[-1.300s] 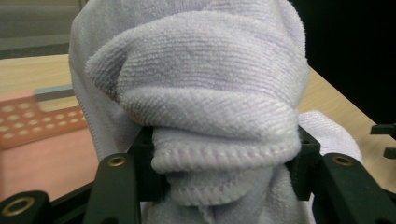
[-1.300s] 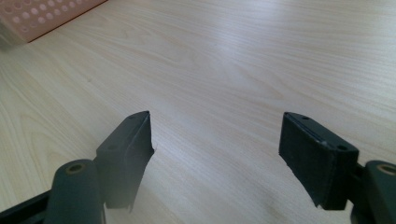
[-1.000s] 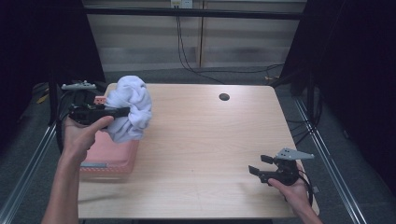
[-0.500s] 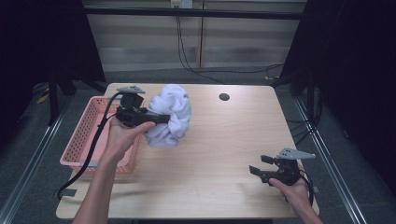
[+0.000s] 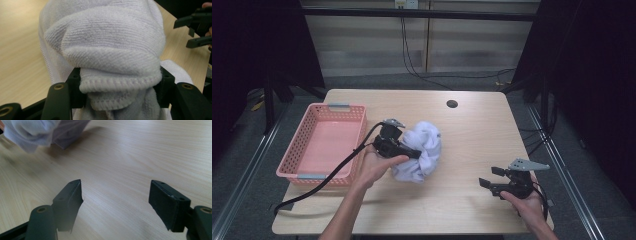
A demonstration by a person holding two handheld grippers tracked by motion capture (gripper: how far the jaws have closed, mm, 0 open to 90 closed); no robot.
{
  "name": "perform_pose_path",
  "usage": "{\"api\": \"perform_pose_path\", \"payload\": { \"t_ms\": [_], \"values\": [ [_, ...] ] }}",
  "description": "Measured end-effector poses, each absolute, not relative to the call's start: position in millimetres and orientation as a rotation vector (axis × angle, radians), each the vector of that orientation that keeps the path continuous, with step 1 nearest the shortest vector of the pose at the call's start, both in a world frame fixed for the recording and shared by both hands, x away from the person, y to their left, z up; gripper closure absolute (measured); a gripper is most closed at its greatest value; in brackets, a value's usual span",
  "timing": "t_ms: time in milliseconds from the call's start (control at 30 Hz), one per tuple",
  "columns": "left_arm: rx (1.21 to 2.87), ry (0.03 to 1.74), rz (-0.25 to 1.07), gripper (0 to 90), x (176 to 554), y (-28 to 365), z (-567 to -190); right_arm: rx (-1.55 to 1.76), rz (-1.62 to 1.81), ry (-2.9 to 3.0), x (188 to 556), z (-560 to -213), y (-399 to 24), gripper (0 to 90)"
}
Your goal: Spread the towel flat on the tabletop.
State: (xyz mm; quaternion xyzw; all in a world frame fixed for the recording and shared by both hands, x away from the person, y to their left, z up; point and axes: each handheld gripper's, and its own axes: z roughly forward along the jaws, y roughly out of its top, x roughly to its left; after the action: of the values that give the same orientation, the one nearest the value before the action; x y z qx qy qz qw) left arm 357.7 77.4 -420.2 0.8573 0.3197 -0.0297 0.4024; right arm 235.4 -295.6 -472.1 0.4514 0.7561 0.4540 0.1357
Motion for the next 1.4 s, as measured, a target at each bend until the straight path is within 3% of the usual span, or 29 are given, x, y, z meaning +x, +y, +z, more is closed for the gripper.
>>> {"api": "perform_pose_path", "payload": {
  "t_ms": [200, 300, 367, 567, 700, 867, 967, 1033, 1067, 1100, 1200, 1300, 1400],
  "values": [
    [2.270, 0.759, -0.056, 33.9, 347, 53, -463, 1.303, 1.310, 2.199, 235, -472, -294, 26.9],
    [2.218, 0.725, -0.024, 18.4, 344, 49, -475, 1.300, 1.305, 2.205, 235, -473, -293, 27.0],
    [2.218, 0.712, -0.052, 14.9, 347, 51, -472, 1.293, 1.292, 2.209, 235, -473, -292, 27.0],
    [2.208, 0.730, -0.026, 15.7, 346, 63, -458, 1.287, 1.300, 2.210, 237, -471, -290, 25.3],
    [2.102, 0.699, -0.034, 15.9, 343, 88, -443, 1.275, 1.307, 2.210, 240, -467, -286, 25.0],
    [2.079, 0.724, 0.020, 20.7, 331, 107, -436, 1.234, 1.307, 2.229, 244, -460, -276, 25.7],
    [2.053, 0.734, 0.042, 32.9, 316, 123, -433, 1.184, 1.320, 2.249, 248, -452, -266, 29.2],
    [2.037, 0.718, 0.053, 47.9, 304, 132, -432, 1.147, 1.339, 2.264, 253, -447, -257, 32.5],
    [2.039, 0.711, 0.039, 50.7, 298, 135, -432, 1.135, 1.343, 2.266, 256, -445, -252, 33.4],
    [2.044, 0.701, 0.028, 59.5, 292, 136, -433, 1.098, 1.354, 2.279, 264, -441, -241, 42.2],
    [2.080, 0.671, 0.029, 62.5, 278, 134, -440, 1.075, 1.380, 2.298, 274, -437, -228, 47.2],
    [2.071, 0.660, 0.008, 64.6, 281, 125, -449, 1.010, 1.405, 2.354, 288, -435, -207, 59.4],
    [2.083, 0.681, 0.035, 53.7, 293, 114, -457, 0.949, 1.402, 2.398, 302, -434, -183, 59.5]
  ]
}}
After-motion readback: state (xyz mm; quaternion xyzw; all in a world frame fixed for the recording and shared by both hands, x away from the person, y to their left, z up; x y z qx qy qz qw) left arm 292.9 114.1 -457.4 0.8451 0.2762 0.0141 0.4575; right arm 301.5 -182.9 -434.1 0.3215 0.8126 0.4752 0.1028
